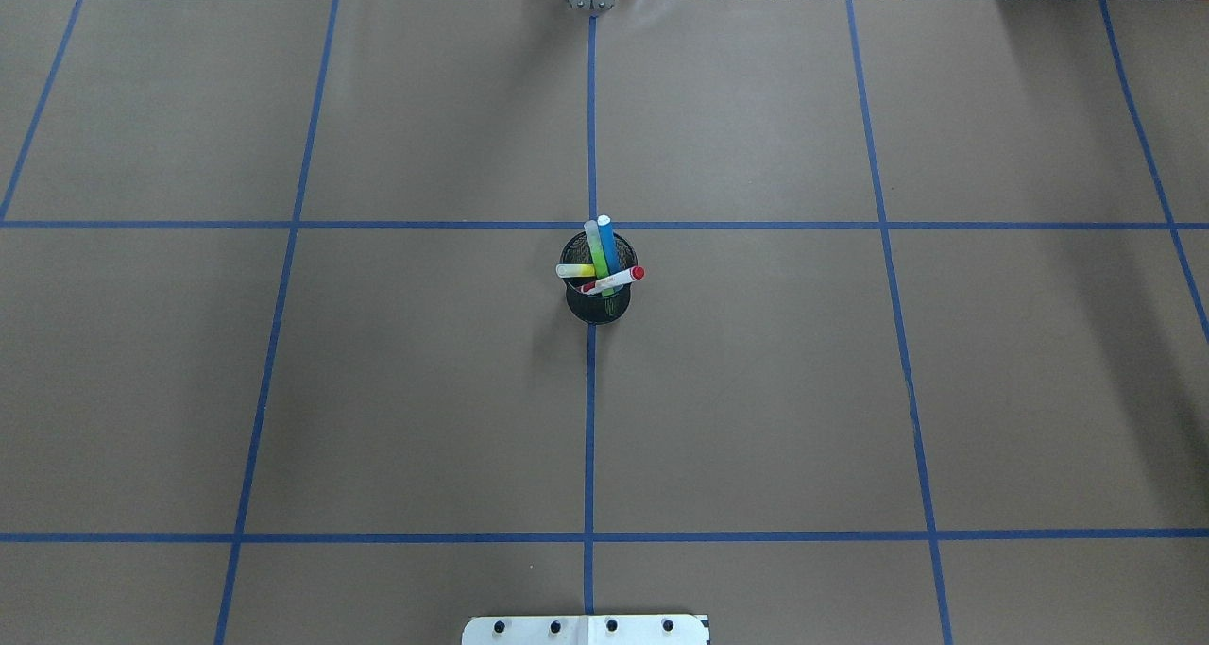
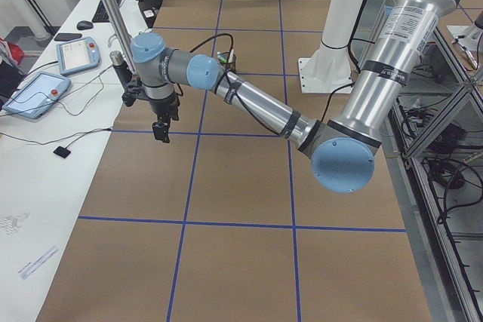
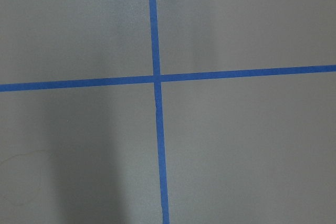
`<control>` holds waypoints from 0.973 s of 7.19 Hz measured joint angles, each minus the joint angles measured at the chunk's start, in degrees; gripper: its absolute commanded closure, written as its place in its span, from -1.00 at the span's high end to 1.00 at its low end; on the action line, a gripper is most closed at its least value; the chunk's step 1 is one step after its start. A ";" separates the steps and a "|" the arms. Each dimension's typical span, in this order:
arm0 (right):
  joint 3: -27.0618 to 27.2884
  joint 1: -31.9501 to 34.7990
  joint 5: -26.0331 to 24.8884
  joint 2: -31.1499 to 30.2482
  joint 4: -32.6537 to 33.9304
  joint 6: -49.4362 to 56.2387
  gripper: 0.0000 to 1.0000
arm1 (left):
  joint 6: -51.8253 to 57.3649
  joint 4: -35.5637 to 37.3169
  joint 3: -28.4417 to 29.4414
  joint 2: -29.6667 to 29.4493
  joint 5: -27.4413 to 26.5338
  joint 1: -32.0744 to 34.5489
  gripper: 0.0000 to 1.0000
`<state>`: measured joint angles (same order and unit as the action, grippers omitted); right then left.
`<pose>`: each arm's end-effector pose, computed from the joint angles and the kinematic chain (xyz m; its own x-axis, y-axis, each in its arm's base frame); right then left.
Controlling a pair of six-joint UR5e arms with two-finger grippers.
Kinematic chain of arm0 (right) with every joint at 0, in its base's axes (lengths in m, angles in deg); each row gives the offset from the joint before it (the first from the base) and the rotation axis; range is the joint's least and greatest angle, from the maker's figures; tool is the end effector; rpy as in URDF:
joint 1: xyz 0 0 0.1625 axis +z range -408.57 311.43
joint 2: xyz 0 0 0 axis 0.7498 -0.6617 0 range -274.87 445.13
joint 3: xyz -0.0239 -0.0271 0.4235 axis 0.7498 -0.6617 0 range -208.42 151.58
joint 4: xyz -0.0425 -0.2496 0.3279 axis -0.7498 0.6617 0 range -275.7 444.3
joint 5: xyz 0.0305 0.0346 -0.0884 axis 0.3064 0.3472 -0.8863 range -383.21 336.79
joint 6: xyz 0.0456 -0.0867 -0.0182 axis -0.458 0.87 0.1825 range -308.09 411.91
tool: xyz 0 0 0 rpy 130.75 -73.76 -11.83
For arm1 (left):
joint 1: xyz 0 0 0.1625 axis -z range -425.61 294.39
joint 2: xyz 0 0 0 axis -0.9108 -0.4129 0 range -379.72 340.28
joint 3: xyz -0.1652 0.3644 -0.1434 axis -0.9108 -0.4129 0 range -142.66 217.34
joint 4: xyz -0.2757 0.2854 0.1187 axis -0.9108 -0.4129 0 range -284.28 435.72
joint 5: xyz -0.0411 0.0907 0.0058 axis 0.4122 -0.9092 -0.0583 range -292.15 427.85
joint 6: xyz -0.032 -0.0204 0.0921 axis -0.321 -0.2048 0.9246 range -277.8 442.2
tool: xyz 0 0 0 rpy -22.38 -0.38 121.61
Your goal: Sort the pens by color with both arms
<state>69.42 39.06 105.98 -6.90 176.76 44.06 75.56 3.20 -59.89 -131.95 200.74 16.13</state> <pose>0.0504 -0.4818 0.6189 0.7713 0.0679 0.6329 -0.0647 0.9975 -0.0282 0.0236 -0.6180 0.4137 0.7163 0.1315 -0.6853 -0.0580 0.9899 0.1293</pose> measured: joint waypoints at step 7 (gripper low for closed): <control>1.52 -10.25 0.59 11.37 0.41 -16.81 1.00 | 0.24 0.13 1.92 -1.20 0.13 -0.36 1.00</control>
<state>70.94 28.82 106.58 4.47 177.17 27.24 75.80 3.34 -57.98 -133.15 200.87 15.77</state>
